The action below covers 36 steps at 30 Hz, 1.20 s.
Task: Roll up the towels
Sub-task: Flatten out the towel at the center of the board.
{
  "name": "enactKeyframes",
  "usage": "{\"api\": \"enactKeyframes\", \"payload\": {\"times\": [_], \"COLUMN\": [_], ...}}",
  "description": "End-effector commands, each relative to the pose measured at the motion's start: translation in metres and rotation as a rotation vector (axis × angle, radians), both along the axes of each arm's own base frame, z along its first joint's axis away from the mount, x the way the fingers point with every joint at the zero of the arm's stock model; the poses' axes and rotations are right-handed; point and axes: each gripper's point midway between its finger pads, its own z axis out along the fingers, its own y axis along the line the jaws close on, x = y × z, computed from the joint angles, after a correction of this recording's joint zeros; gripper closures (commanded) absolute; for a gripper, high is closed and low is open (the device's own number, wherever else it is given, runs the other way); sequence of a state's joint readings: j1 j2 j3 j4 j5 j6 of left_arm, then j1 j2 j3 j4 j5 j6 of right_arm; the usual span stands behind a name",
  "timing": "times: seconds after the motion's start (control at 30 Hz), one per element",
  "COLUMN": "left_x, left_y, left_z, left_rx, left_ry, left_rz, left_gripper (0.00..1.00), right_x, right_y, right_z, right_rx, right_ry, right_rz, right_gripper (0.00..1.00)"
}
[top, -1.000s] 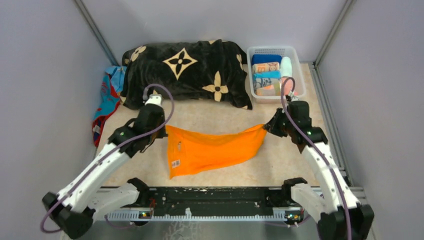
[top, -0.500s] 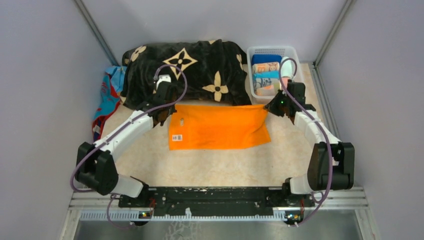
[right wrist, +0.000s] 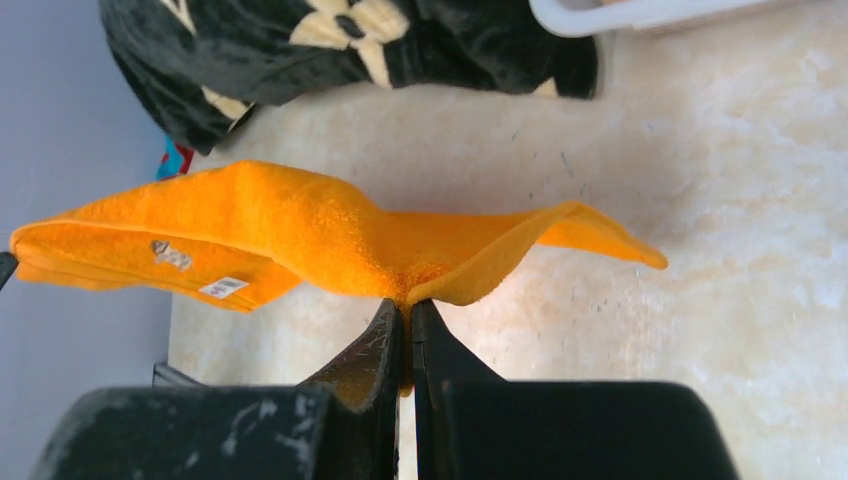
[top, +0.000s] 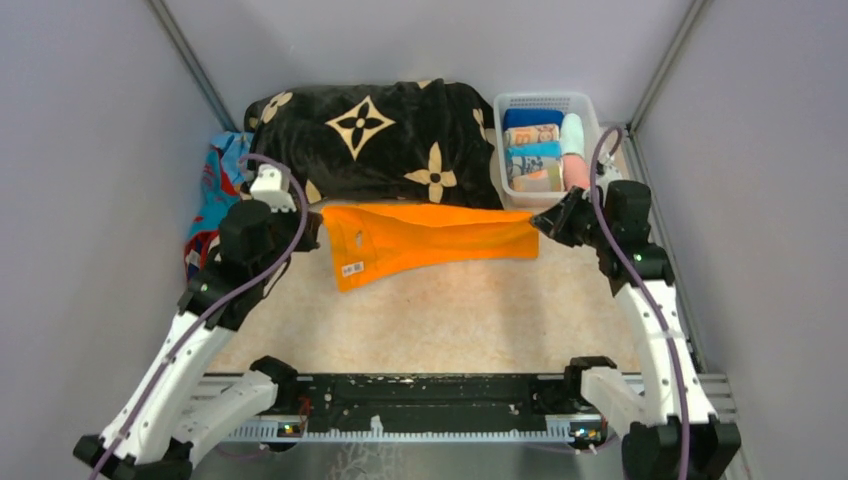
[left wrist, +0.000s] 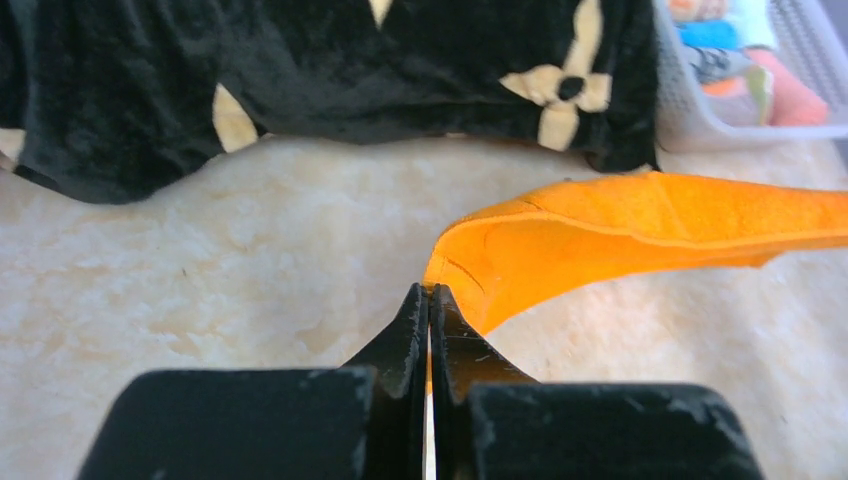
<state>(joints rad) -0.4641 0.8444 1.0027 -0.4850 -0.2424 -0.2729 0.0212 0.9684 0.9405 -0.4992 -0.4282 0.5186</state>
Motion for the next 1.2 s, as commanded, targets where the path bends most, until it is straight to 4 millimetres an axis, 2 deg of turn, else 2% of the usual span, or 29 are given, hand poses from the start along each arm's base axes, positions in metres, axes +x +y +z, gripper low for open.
{"api": "enactKeyframes", "payload": {"times": [0.0,0.1,0.2,0.3,0.37,0.43,0.53,0.67,0.7,0.8,0.97,1.17], "left_x": [-0.047,-0.071,-0.086,-0.080,-0.067,-0.051,-0.024,0.014,0.025,0.052,0.083,0.092], "left_y": [-0.005,-0.002,0.002,0.000,-0.005,-0.005,-0.001,-0.002,-0.002,-0.003,-0.006,-0.006], "left_z": [-0.009,-0.003,-0.005,-0.021,-0.041,-0.072,-0.105,-0.131,-0.138,-0.161,-0.189,-0.199], "left_rx": [-0.065,-0.104,-0.109,-0.103,-0.099,-0.081,-0.054,-0.010,0.004,0.039,0.100,0.124], "left_ry": [0.061,0.055,0.080,0.129,0.180,0.243,0.286,0.302,0.302,0.325,0.338,0.337], "left_rz": [-0.120,-0.150,-0.161,-0.142,-0.121,-0.062,0.052,0.139,0.162,0.204,0.212,0.196], "left_gripper": [1.00,1.00,1.00,1.00,1.00,1.00,1.00,1.00,1.00,1.00,1.00,1.00], "right_x": [-0.050,-0.078,-0.097,-0.093,-0.079,-0.059,-0.024,0.025,0.036,0.066,0.101,0.119], "right_y": [-0.001,-0.001,-0.004,-0.008,-0.011,-0.015,-0.021,-0.026,-0.028,-0.030,-0.028,-0.024], "right_z": [0.009,0.017,0.010,0.000,-0.011,-0.029,-0.053,-0.085,-0.101,-0.121,-0.139,-0.142], "right_rx": [-0.026,-0.032,-0.042,-0.036,-0.026,-0.015,-0.008,-0.022,-0.031,-0.043,-0.019,0.028], "right_ry": [0.003,-0.001,0.042,0.062,0.071,0.090,0.111,0.155,0.194,0.225,0.239,0.220], "right_rz": [0.036,0.041,0.034,-0.010,-0.056,-0.104,-0.166,-0.208,-0.218,-0.224,-0.207,-0.212], "right_gripper": [1.00,1.00,1.00,1.00,1.00,1.00,0.99,0.98,0.98,0.97,0.91,0.88]}}
